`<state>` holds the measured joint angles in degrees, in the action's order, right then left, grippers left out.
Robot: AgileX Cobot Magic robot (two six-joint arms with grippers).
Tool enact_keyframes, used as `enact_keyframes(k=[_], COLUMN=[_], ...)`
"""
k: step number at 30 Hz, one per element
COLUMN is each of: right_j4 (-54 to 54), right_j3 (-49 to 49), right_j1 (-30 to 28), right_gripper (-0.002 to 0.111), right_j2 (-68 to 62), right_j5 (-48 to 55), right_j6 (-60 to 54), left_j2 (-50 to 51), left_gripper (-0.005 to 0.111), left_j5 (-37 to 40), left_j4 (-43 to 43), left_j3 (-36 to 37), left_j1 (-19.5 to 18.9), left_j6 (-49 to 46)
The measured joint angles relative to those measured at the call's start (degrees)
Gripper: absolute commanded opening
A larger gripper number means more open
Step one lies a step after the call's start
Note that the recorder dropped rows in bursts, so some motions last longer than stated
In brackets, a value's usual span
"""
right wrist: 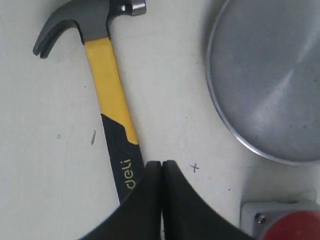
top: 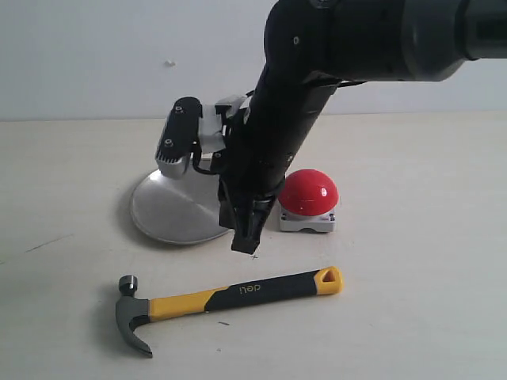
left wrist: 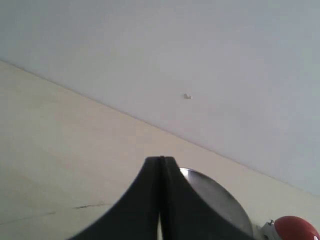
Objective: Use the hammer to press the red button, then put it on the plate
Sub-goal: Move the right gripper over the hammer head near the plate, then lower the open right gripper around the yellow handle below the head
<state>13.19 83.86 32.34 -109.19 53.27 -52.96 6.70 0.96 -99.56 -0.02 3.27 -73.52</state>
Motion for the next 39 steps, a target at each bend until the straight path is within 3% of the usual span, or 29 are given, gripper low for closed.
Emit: enact_keyframes(k=[2,9,12,18,28,33,39], right_j4=[-5.19,-9.27,-9.15,-9.03,-9.72,-10.09,-10.09], right_j3=[0.76,3.43,3.67,3.67,3.67,3.67,3.67], right_j1=[2.89,8.24,8.37,9.99,12.31,12.31,12.31], right_gripper=[0.013,0.015,0.033,0.044,0.045,0.054,0.054], right_j2=[-0.93,-5.14,-5.28,-7.99,-9.89,-9.99,-11.13], right_j5=[0.34,-0.28,-0.83,1.21,-5.09,-4.67,-3.41], right_j6=[0.38,3.01,3.01,2.54,4.38,5.75,5.89], left_j2=[0.00,0.00,0.00,0.00,0.00,0.00,0.00], left_gripper=[0.000,0.000,0.000,0.000,0.000,0.000,0.000], left_j5=[0.00,0.00,0.00,0.00,0.00,0.00,0.00], left_j4=[0.00,0.00,0.00,0.00,0.00,0.00,0.00], left_j3=[0.00,0.00,0.00,0.00,0.00,0.00,0.00], left_j1=[0.00,0.00,0.00,0.00,0.00,0.00,0.00], left_j6=[0.00,0.00,0.00,0.00,0.00,0.00,0.00])
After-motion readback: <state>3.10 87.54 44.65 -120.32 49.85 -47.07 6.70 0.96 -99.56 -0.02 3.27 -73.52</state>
